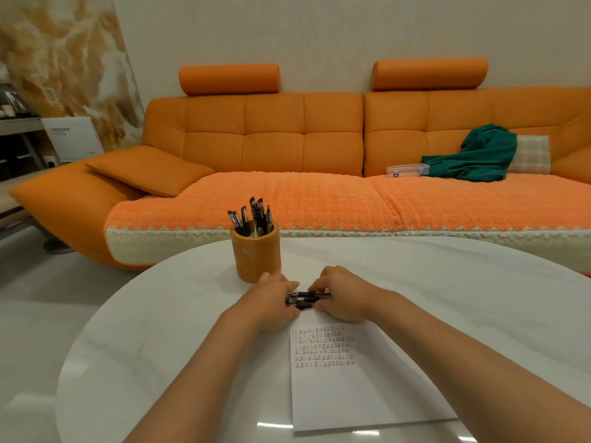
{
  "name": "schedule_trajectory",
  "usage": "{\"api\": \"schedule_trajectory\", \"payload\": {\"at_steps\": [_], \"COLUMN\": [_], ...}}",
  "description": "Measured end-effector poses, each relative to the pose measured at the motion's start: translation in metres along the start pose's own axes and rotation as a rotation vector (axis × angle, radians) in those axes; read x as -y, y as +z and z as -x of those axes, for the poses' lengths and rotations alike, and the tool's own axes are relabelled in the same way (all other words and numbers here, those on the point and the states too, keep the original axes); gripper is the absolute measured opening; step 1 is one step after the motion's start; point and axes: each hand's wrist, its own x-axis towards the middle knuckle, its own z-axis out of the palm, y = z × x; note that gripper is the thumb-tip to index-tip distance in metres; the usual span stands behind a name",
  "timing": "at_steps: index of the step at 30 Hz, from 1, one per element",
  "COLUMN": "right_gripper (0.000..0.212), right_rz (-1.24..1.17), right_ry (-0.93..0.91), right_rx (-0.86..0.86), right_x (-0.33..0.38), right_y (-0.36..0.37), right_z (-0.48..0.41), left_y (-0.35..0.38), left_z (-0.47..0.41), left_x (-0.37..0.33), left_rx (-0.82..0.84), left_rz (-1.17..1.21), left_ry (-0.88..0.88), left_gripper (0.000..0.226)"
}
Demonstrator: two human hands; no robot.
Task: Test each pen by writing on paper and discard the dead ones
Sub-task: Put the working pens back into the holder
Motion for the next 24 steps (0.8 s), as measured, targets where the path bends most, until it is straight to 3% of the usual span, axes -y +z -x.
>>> {"api": "schedule_trajectory", "payload": {"at_steps": [6, 17, 24], "right_gripper": [0.025, 0.022, 0.011], "right_rz": [0.048, 0.091, -0.136], "right_ry": [-0.039, -0.043, -0.014], "right_rx": [0.011, 0.043, -0.011], "right_x": [0.013, 0.030, 0.039], "right_y": [-0.003, -0.005, -0.014], "right_z": [0.001, 0.002, 0.004], "left_y": [-0.003, -0.009, -0.030], "left_z": [0.004, 0.010, 0.019], "left_x": [-0.001, 0.004, 0.009], "left_rx": [-0.039, -0.080, -0.318], "left_rz": [0.014, 0.190, 0.698], "left_ry": [0.028, 0.003, 0.038], "left_gripper": [0.032, 0.022, 0.031]}}
